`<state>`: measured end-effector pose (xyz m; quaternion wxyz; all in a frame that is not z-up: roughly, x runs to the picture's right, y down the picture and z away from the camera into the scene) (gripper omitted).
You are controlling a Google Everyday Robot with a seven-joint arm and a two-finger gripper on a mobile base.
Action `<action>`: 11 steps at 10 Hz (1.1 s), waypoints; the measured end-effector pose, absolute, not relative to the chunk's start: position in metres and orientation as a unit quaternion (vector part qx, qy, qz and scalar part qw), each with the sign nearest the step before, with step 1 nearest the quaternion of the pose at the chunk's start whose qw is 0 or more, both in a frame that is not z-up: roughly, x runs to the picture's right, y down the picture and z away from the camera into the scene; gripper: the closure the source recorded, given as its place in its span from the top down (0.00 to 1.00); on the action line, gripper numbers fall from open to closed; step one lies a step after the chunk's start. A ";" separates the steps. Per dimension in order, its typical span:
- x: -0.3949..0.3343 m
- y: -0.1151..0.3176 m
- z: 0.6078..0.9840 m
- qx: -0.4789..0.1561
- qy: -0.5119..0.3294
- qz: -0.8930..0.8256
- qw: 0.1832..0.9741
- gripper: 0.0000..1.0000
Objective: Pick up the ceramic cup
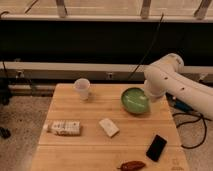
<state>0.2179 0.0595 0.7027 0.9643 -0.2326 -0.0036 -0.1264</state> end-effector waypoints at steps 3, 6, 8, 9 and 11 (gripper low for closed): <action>0.194 0.048 0.705 -0.224 -0.010 -0.152 0.963 0.80; 0.176 0.039 0.707 -0.218 -0.014 -0.176 0.960 0.80; 0.171 0.033 0.707 -0.213 -0.017 -0.190 0.958 0.80; 0.163 0.029 0.708 -0.211 -0.018 -0.197 0.957 0.80; 0.132 0.020 0.710 -0.204 -0.029 -0.218 0.954 0.80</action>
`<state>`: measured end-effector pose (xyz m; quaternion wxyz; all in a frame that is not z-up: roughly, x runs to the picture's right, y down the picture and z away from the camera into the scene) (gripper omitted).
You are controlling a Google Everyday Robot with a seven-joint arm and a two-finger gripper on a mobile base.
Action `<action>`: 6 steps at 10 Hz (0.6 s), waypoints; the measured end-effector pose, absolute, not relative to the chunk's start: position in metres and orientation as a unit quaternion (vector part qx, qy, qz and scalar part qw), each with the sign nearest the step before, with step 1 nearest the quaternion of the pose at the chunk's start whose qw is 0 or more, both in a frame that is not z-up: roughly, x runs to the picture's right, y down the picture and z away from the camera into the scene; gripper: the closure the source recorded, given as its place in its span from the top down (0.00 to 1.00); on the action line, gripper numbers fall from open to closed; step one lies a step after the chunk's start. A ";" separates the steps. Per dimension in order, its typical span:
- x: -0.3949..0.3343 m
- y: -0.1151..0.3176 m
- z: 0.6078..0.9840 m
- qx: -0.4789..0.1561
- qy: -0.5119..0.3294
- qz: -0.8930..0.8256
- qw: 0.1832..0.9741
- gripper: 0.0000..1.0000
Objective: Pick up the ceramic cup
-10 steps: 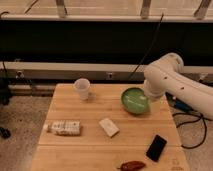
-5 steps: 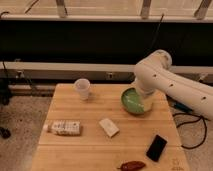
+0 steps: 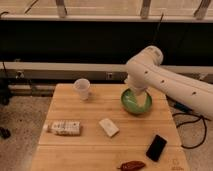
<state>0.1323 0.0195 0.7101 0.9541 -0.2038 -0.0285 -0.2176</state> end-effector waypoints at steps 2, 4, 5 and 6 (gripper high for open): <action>0.127 0.015 0.710 -0.201 -0.032 -0.235 0.950 0.80; 0.115 0.010 0.711 -0.196 -0.036 -0.249 0.948 0.80; 0.100 0.005 0.713 -0.192 -0.040 -0.258 0.946 0.80; 0.088 0.001 0.715 -0.189 -0.045 -0.266 0.944 0.80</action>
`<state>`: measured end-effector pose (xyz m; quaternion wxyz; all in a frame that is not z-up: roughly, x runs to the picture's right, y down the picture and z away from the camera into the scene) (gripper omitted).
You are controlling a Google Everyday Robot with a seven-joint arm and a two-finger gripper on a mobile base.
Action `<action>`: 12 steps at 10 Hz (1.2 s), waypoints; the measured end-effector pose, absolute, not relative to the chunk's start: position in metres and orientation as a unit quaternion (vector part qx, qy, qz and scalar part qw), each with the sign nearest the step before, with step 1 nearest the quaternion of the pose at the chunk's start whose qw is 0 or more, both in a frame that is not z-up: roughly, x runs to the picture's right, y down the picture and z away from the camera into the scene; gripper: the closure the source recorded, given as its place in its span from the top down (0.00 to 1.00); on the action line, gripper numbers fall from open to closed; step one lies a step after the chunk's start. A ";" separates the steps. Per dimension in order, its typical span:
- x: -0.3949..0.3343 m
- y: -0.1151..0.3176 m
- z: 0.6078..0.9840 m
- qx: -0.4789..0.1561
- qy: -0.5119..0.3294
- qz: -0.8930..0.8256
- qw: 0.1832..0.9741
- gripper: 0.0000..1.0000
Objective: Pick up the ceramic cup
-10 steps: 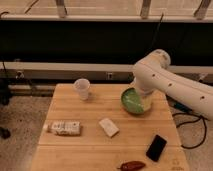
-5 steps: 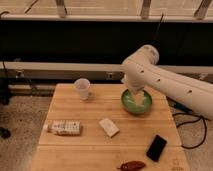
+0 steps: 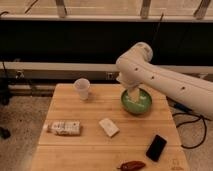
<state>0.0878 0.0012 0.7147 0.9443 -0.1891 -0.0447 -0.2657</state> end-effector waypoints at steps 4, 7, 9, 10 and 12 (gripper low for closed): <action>0.075 -0.009 0.720 -0.181 -0.056 -0.290 0.938 0.80; 0.044 -0.020 0.726 -0.168 -0.079 -0.310 0.932 0.80; 0.037 -0.028 0.730 -0.159 -0.091 -0.326 0.928 0.80; 0.030 -0.031 0.733 -0.155 -0.096 -0.332 0.926 0.80; 0.014 -0.035 0.737 -0.150 -0.108 -0.344 0.921 0.80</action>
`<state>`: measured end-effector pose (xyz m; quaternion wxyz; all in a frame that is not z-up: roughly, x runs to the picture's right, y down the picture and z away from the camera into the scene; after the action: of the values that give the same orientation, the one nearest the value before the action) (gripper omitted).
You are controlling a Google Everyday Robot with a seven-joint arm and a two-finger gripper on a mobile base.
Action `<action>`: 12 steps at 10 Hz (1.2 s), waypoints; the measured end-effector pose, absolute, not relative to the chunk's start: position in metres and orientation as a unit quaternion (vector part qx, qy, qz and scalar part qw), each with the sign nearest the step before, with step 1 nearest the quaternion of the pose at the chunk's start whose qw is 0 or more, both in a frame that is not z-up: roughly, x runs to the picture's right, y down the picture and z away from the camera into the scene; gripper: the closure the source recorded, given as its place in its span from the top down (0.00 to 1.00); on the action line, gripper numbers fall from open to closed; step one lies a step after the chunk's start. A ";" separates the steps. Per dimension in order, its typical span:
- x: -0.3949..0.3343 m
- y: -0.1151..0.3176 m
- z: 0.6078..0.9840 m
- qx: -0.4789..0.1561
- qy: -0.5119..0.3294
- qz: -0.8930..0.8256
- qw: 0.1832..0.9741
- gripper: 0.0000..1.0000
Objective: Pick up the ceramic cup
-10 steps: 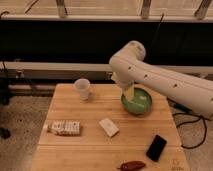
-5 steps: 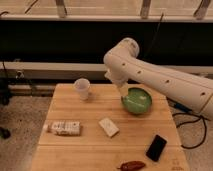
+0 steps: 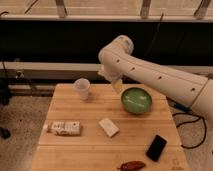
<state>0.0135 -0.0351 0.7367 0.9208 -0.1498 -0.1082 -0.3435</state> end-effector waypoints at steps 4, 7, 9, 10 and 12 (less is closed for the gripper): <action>-0.007 -0.041 0.749 -0.138 -0.123 -0.362 0.914 0.80; -0.022 -0.041 0.760 -0.127 -0.138 -0.374 0.908 0.80; -0.034 -0.041 0.767 -0.121 -0.146 -0.383 0.904 0.80; -0.036 -0.042 0.768 -0.120 -0.149 -0.386 0.902 0.80; -0.043 -0.040 0.774 -0.120 -0.154 -0.394 0.898 0.80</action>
<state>-0.0429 -0.0397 0.7742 0.8982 -0.1196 -0.1545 -0.3938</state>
